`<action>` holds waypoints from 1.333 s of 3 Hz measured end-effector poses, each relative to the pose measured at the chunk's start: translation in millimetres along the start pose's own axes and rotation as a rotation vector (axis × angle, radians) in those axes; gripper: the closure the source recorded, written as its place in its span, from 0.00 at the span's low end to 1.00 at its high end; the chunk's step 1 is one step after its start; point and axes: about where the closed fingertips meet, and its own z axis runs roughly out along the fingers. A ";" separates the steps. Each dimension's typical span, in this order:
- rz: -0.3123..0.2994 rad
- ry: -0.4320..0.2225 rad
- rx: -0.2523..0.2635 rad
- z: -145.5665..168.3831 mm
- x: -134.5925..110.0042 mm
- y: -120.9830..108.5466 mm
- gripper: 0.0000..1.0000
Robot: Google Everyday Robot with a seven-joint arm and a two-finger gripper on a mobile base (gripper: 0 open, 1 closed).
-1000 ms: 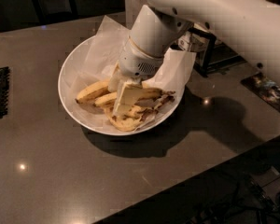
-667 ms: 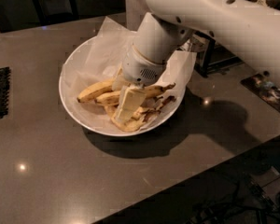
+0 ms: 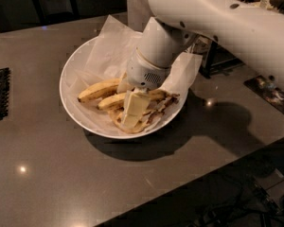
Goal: Pick banana from white bowl
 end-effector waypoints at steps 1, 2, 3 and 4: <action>0.019 0.005 -0.002 2.3 4.1 1.3 0.65; 0.033 0.005 -0.003 0.4 6.2 0.7 0.89; 0.051 -0.004 -0.010 1.9 11.1 0.5 1.00; 0.051 -0.004 -0.010 1.8 11.0 0.5 1.00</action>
Offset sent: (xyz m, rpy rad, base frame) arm -0.0078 -0.0464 -0.0979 -0.0635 0.1607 -0.2238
